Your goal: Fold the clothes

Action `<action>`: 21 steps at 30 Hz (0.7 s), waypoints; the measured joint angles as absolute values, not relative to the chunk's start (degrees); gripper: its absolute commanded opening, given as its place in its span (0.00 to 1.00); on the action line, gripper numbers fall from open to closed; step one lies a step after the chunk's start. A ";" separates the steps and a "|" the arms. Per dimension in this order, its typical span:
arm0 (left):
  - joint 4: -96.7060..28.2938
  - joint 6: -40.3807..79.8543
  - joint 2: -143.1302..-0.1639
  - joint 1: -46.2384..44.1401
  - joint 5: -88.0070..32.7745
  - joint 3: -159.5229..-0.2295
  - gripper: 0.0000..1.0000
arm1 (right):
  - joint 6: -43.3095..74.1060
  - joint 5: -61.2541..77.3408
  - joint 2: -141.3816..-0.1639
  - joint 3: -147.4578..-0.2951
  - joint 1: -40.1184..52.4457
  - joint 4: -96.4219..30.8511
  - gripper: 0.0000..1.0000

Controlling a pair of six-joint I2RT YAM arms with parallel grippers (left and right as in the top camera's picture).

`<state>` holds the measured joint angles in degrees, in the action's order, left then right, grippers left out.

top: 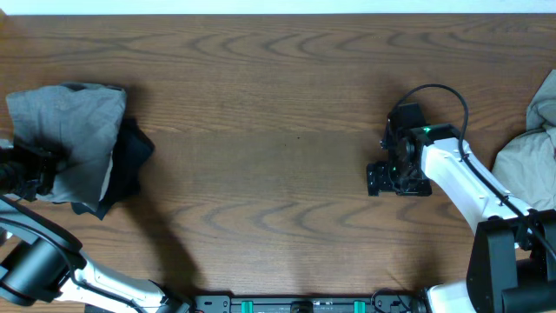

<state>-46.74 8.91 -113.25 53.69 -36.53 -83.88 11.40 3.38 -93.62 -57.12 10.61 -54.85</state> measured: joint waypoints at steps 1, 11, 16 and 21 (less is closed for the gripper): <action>-46.68 8.60 -112.81 53.80 -37.34 -83.48 0.52 | 11.40 3.38 -93.62 -57.12 10.61 -54.85 0.84; -47.55 6.39 -97.08 53.93 -42.33 -80.34 0.68 | 11.27 3.16 -93.62 -57.12 10.61 -54.57 0.85; -48.18 6.07 -86.52 52.80 -43.92 -80.36 0.68 | 11.27 3.16 -93.62 -57.12 10.61 -54.15 0.85; -52.97 5.98 -83.40 49.47 -44.27 -80.38 0.52 | 11.27 3.14 -93.62 -57.12 10.61 -54.15 0.85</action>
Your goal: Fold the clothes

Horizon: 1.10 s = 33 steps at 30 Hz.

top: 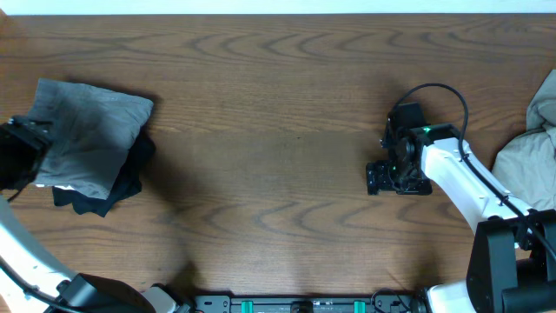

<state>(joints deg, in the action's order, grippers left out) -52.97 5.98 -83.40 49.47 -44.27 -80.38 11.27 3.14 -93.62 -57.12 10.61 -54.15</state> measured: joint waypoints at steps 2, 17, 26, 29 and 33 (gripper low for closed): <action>-54.48 6.02 -83.96 48.23 -42.44 -80.16 0.50 | 11.27 3.14 -93.62 -57.12 10.61 -54.13 0.85; -50.11 12.03 -85.78 47.33 -26.11 -60.42 0.46 | 11.27 3.14 -93.62 -57.12 10.61 -54.13 0.86; -47.18 12.51 -85.82 47.33 -25.04 -57.23 0.43 | 11.03 3.14 -93.62 -57.12 10.61 -54.83 0.86; -47.86 13.10 -85.82 47.33 -25.06 -57.23 0.32 | 11.00 3.14 -93.62 -57.12 10.61 -54.81 0.86; -49.21 13.78 -85.82 47.42 -24.47 -57.23 0.31 | 10.83 3.14 -93.62 -57.12 10.61 -54.87 0.86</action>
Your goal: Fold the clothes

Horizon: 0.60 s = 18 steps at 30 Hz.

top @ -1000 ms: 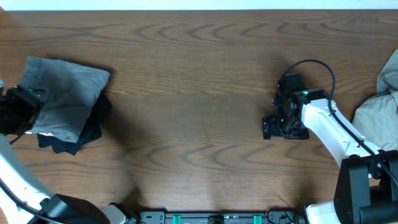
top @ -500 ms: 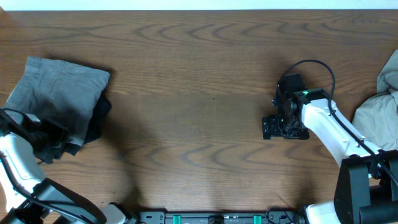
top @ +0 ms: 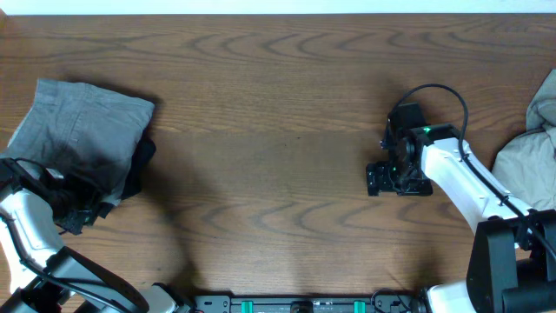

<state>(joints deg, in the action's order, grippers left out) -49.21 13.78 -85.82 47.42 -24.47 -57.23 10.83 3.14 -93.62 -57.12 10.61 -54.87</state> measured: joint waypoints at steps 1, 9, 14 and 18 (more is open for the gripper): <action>-49.63 14.37 -85.80 47.51 -23.70 -57.23 0.31 | 10.63 3.14 -93.62 -57.12 10.61 -54.94 0.87; -49.15 17.12 -85.60 50.52 -15.79 -57.23 0.32 | 9.98 3.14 -93.62 -57.12 10.61 -55.02 0.87; -47.53 18.04 -85.60 50.70 -14.39 -57.23 0.32 | 9.96 3.14 -93.62 -57.12 10.61 -55.02 0.87; -47.59 17.91 -84.90 50.70 -16.34 -57.23 0.32 | 9.96 3.14 -93.62 -57.12 10.61 -55.05 0.87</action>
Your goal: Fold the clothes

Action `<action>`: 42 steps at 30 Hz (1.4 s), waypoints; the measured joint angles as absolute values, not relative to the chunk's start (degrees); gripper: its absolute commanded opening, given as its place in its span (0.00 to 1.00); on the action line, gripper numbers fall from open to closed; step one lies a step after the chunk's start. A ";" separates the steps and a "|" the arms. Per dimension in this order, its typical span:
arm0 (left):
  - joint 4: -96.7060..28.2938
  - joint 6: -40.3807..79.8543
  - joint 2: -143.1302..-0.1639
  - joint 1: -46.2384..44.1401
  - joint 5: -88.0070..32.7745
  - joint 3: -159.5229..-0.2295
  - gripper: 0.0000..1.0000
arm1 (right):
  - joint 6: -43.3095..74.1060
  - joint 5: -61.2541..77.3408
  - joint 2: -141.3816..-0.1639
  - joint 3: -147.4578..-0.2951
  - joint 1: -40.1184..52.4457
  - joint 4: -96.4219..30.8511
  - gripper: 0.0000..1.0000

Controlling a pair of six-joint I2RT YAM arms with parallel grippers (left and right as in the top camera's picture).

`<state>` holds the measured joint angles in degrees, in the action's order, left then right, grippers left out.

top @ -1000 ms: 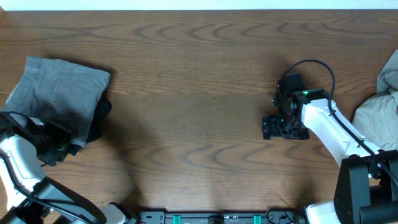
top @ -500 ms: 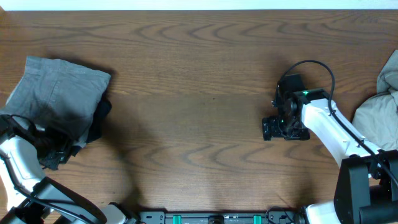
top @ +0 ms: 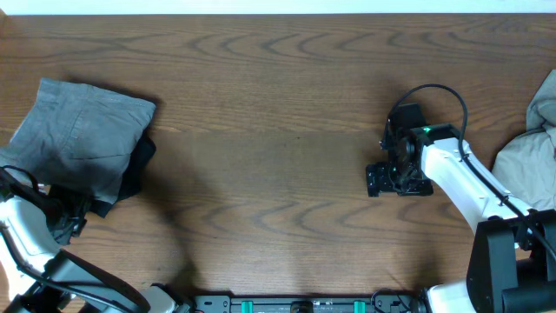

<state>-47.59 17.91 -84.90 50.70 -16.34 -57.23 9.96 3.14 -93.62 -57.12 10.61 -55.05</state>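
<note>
A folded grey garment (top: 82, 135) lies flat at the table's left end, on top of a black garment (top: 139, 161) whose edge shows at its right and front. My left gripper (top: 65, 217) sits just off the grey garment's front-left corner, with nothing held. My right gripper (top: 375, 180) rests low over bare table right of the middle, its fingers pointing left. How its jaws stand is too small to tell.
A loose pile of pale clothes (top: 530, 143) lies at the table's right edge, beside the right arm. The wooden table (top: 278, 104) spans the whole view, and the arm bases stand along its front edge.
My left gripper has drawn back a little toward the front left, off the grey garment's front edge. The grey garment lies flat where it was. The right arm has not moved.
First my left gripper held the bunched grey garment at the far left over the black one. Then the garment was spread out flatter on the black one. Later the gripper was at its front edge, and now it is clear of it.
</note>
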 measured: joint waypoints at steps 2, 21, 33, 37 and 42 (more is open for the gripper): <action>-47.86 17.72 -83.35 50.70 -18.00 -57.23 0.32 | 9.96 3.14 -93.62 -57.12 10.61 -55.02 0.87; -49.01 6.66 -58.63 23.97 -25.78 -58.02 0.49 | 9.78 11.70 -93.62 -57.10 10.61 -43.07 0.99; -47.99 2.61 -60.47 3.42 -18.37 -58.02 0.98 | 8.51 12.51 -93.62 -66.81 9.80 -41.80 0.99; -49.30 2.52 -60.73 2.66 -17.10 -58.02 0.98 | 8.29 12.60 -93.62 -72.36 8.67 -47.40 0.99; -53.34 2.48 -60.75 2.55 -16.32 -58.02 0.98 | 8.25 12.62 -92.82 -74.41 7.97 -52.25 0.99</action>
